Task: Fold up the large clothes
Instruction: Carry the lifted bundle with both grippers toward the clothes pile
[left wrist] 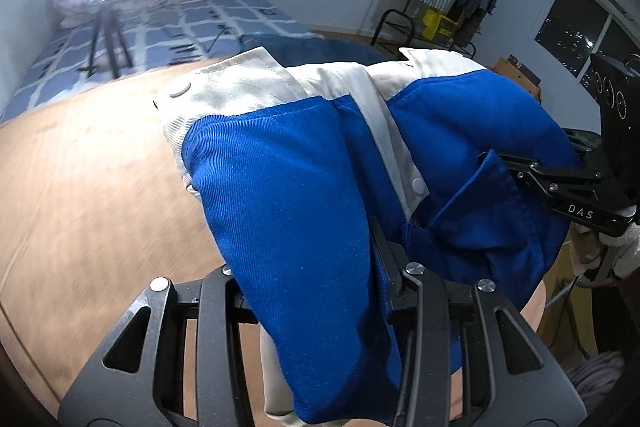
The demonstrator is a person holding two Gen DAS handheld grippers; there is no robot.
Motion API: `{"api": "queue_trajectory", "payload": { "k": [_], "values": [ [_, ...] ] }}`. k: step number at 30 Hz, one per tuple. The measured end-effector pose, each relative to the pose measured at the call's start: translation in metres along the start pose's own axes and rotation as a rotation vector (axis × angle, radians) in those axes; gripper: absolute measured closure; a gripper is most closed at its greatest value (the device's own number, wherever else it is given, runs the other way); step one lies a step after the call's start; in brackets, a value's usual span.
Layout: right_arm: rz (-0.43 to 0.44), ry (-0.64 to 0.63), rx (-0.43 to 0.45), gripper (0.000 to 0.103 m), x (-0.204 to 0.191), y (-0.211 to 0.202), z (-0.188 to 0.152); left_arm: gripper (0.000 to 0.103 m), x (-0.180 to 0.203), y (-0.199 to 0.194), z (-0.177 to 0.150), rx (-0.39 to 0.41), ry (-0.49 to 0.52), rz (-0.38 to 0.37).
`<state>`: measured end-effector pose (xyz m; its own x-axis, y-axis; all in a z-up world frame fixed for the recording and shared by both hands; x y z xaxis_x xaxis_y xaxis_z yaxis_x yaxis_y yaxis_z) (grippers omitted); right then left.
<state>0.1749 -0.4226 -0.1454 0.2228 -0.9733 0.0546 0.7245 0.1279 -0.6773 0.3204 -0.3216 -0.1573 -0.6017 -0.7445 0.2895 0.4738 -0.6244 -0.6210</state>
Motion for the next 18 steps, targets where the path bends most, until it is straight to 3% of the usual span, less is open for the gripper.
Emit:
{"api": "queue_trajectory", "payload": {
  "k": [18],
  "values": [
    [-0.109, 0.076, 0.11, 0.08, 0.159, 0.059, 0.095, 0.064, 0.017, 0.12, 0.152, 0.129, 0.038, -0.057]
  ]
}}
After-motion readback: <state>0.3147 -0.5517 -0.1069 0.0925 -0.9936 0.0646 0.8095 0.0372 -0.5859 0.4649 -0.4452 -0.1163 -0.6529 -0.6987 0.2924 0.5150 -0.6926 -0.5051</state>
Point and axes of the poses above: each gripper's, at about its wrist camera, not at the fingertips, and y roughly the way its jaws point, x to its right, z to its top, the point moved 8 cm from there along y, roughly the way its jaws point, and after that the axes turned 8 degrees about x, right-handed, at the moved point
